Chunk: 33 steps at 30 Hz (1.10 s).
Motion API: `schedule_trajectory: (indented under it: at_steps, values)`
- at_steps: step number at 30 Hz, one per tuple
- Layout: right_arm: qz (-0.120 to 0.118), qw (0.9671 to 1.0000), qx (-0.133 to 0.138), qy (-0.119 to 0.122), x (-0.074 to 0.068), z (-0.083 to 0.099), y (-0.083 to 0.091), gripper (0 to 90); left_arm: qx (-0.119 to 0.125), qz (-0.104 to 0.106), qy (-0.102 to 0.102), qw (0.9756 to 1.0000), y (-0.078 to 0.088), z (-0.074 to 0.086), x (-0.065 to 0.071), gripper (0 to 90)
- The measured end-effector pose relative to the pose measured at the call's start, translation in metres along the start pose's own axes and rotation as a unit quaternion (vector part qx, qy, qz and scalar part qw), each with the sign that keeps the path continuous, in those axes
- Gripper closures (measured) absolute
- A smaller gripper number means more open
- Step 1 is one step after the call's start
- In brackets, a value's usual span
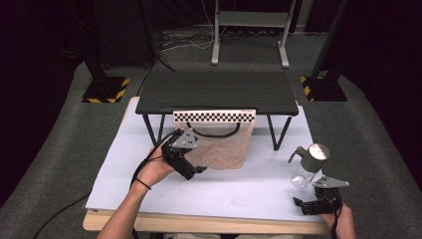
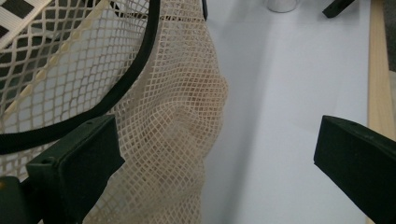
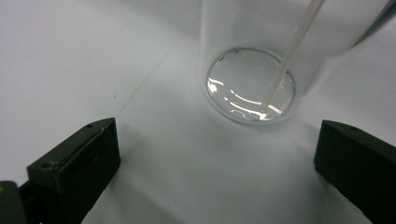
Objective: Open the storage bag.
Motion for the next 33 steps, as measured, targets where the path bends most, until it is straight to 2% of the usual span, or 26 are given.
schedule_trajectory:
  at_steps: [7, 11, 17, 23, 33]
  values:
    - [0.000, 1.0000, 0.000, 0.001, 0.000, 0.000, 0.000, 0.0, 0.007, 0.001, -0.008, 0.9999, -0.013, -0.011, -0.006, 0.1]
    - [-0.001, 1.0000, 0.000, 0.001, 0.000, 0.000, 0.000, 0.0, 0.002, -0.011, -0.025, 0.9996, -0.022, -0.014, -0.010, 0.0]
    - [-0.001, 1.0000, 0.000, 0.001, 0.000, 0.000, 0.000, 0.0, -0.004, -0.017, -0.034, 0.9993, -0.030, -0.014, -0.015, 0.1]
    - [-0.001, 1.0000, 0.000, 0.001, 0.000, 0.000, 0.000, 0.0, 0.002, -0.019, -0.038, 0.9991, -0.035, -0.015, -0.019, 0.0]
    - [-0.002, 1.0000, 0.000, 0.002, 0.000, 0.000, 0.000, 0.0, -0.007, -0.039, -0.047, 0.9981, -0.048, -0.010, -0.027, 0.1]
Point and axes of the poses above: each handheld gripper's, and its own axes: y roughly backward along the jaws, z roughly out of its underside, x roughly to its right, the point moved 10 cm from there along -y, roughly forward along the jaws, and after that the axes turned 10 degrees about -z, right-handed, at the moved point
